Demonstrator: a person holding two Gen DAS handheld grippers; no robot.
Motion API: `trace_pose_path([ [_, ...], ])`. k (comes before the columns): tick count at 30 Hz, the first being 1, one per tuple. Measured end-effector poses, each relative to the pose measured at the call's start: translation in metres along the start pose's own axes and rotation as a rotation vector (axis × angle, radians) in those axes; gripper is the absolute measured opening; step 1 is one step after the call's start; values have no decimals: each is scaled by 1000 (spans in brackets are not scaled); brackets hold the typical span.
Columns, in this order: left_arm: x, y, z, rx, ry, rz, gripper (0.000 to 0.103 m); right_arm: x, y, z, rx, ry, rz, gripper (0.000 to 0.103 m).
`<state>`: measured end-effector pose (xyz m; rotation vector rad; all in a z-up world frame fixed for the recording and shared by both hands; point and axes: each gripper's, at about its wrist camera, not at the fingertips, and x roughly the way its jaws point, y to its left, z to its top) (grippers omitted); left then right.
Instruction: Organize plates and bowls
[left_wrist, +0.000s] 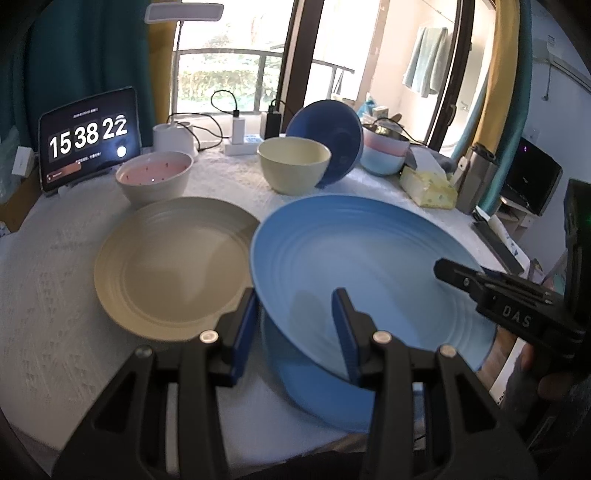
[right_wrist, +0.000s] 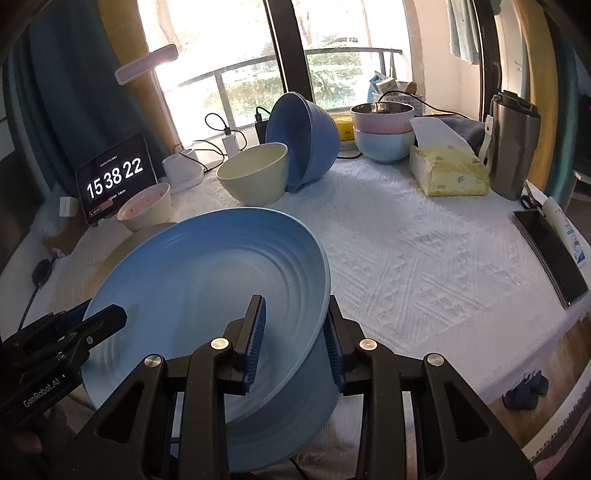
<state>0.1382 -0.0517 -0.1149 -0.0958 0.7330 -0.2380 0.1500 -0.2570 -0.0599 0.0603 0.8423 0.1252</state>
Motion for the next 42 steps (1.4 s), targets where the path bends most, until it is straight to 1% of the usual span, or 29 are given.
trace_pose_path([
  [6,-5,1,-6,4,4,-3,42,-6,1,-10,0,1,-7,34],
  [17,-7,-2,-21,10,33,9,42,-10,4,-25,-7,19,-11,34],
  [23,0,-5,-29,32,72,13,42,-7,0,-32,6,33,-16,34],
  [32,21,-11,-35,57,157,43,43,4,-6,-36,18,59,-28,34],
  [42,31,-5,-35,44,183,57,46,8,-4,-35,-3,49,-41,34],
])
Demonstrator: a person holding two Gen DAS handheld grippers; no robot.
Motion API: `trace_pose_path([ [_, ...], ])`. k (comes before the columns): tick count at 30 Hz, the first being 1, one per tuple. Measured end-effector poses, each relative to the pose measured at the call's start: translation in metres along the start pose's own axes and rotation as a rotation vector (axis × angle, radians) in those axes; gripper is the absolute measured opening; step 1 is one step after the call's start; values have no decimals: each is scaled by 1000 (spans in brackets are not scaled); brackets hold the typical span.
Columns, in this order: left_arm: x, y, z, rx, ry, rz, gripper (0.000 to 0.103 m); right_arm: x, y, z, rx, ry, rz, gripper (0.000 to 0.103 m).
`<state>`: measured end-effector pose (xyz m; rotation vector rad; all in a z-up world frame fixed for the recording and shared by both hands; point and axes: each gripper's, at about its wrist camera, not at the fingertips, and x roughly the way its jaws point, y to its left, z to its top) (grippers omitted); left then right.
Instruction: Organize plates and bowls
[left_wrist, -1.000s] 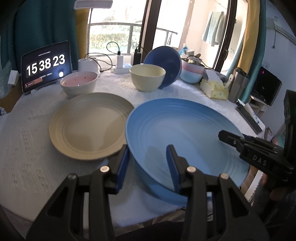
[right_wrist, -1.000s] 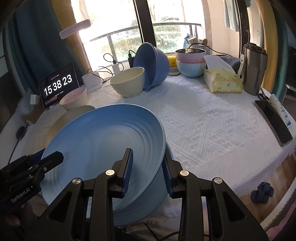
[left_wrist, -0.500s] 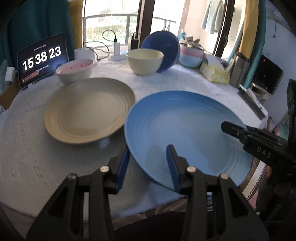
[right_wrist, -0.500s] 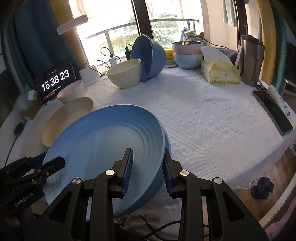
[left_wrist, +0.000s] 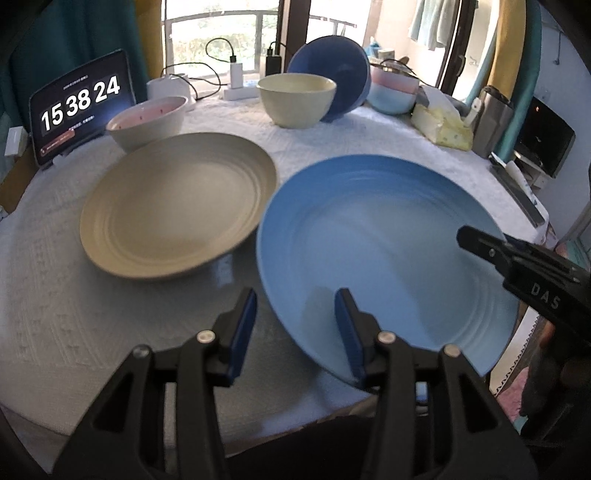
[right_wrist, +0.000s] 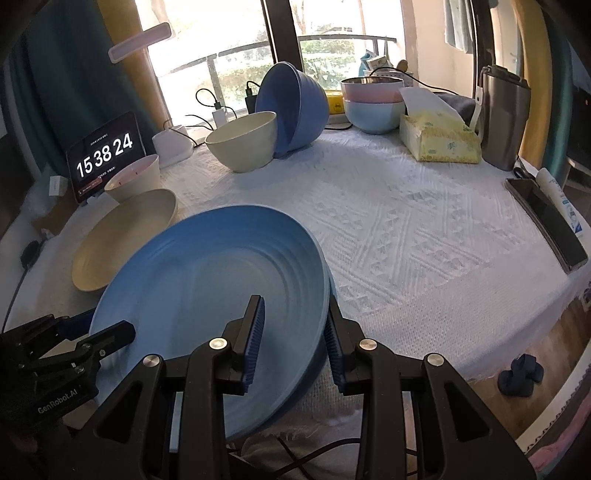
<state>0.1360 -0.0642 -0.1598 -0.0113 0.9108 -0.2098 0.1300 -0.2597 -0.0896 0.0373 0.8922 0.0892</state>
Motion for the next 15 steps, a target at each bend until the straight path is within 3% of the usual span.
trace_pose_path([
  [6,9,2,0,-8,35,-2,46,-5,-1,4,-46,-41,-88,35],
  [11,12,-3,1,8,34,-10,46,17,-14,-1,26,47,-28,35],
  [15,14,-6,4,22,31,-24,46,20,-14,-3,31,51,11,35],
])
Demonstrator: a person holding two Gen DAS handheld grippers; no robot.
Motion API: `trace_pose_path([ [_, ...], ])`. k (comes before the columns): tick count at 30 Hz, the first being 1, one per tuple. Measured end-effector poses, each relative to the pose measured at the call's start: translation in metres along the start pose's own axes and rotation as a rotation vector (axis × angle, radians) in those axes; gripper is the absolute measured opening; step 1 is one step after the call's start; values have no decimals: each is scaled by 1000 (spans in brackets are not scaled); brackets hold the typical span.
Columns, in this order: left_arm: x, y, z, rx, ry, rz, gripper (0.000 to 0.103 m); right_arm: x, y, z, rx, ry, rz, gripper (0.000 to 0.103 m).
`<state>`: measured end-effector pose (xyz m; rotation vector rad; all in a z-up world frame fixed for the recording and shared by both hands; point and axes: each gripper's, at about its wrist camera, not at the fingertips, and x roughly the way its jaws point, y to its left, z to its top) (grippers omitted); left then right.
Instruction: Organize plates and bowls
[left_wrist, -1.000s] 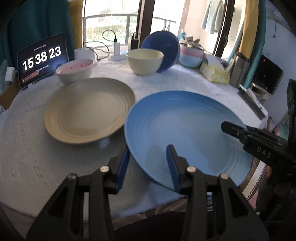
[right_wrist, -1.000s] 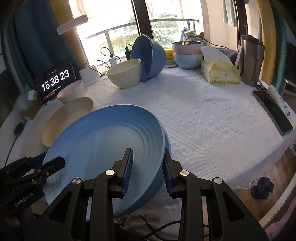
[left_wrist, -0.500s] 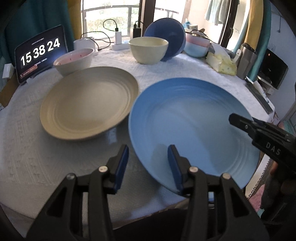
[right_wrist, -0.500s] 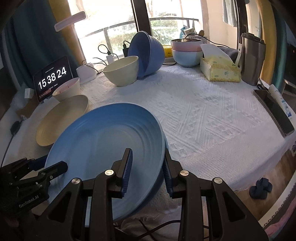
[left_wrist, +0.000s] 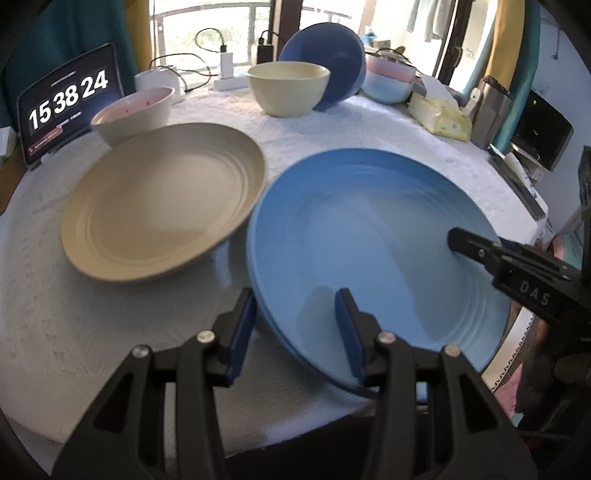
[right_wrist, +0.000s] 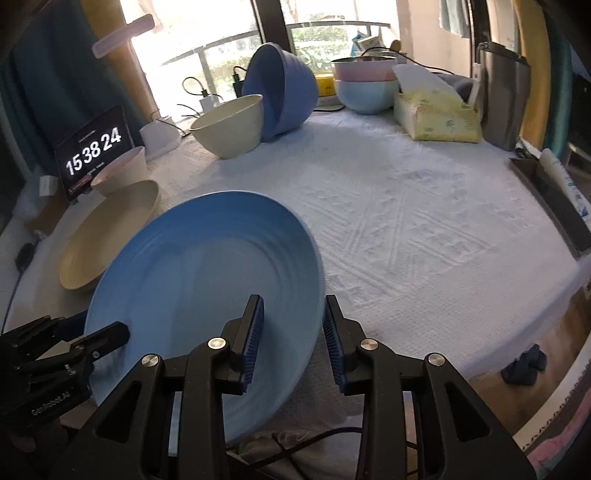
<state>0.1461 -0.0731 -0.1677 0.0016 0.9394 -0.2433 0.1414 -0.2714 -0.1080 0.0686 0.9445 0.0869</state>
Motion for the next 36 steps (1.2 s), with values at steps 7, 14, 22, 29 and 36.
trace_pose_path([
  [7,4,-3,9,9,-5,6,45,3,-2,6,-8,-12,-5,34],
  [14,14,-6,22,13,0,0,45,13,-9,21,-8,-10,-14,34],
  [22,24,-8,38,8,-1,2,45,26,-18,40,-4,-11,-14,34],
  [29,40,-8,63,-2,4,5,45,39,-23,59,-6,-10,-13,34],
  [36,53,-11,76,3,14,-1,45,53,-31,74,2,-5,-18,34],
])
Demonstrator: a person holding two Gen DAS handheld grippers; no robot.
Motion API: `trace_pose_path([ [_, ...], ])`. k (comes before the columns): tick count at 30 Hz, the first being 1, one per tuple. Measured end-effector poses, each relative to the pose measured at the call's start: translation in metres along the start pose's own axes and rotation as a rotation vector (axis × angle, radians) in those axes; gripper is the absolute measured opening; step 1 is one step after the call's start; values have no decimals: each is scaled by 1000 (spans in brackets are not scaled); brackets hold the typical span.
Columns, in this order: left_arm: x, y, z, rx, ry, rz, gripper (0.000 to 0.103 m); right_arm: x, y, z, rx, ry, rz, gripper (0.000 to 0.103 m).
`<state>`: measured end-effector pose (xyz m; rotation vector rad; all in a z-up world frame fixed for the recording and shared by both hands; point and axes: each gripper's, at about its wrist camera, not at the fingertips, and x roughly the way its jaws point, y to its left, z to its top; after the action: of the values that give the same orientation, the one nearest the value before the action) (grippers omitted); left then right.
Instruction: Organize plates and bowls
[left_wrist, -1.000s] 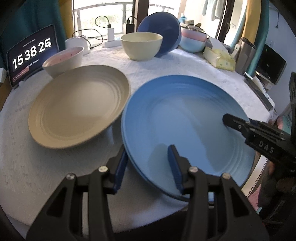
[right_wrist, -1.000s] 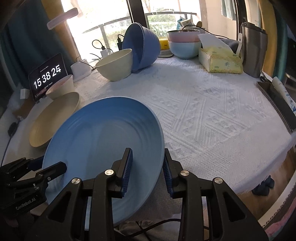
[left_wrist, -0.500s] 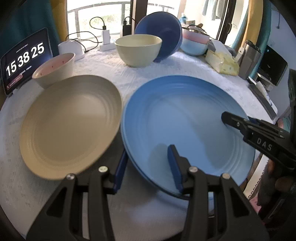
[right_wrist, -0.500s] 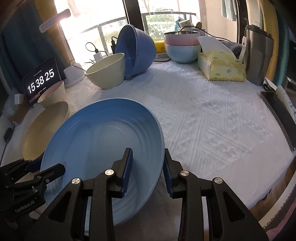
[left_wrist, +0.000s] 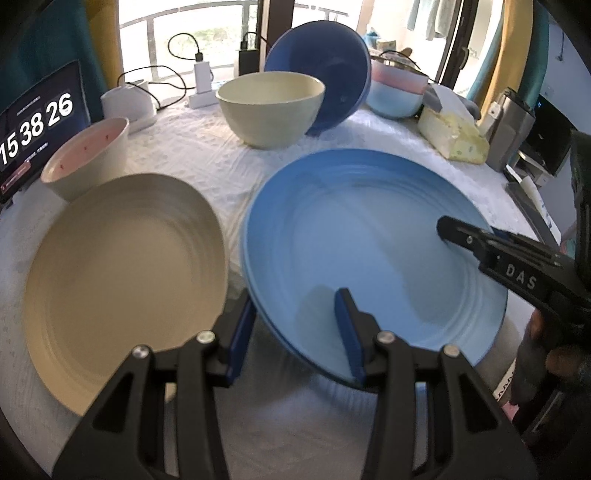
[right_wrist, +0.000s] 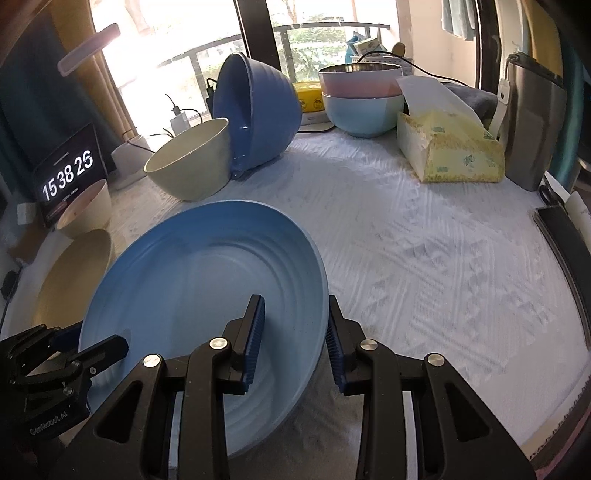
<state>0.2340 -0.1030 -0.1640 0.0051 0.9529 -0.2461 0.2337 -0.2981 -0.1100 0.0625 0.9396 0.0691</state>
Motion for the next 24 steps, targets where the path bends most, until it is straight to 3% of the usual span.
trace_pose_path([
  [12,3,0,1,-2,13,-7,46,7,-2,5,14,7,-5,34],
  [24,-25,9,-11,-19,-40,-10,46,-20,-7,7,55,-63,-90,36],
])
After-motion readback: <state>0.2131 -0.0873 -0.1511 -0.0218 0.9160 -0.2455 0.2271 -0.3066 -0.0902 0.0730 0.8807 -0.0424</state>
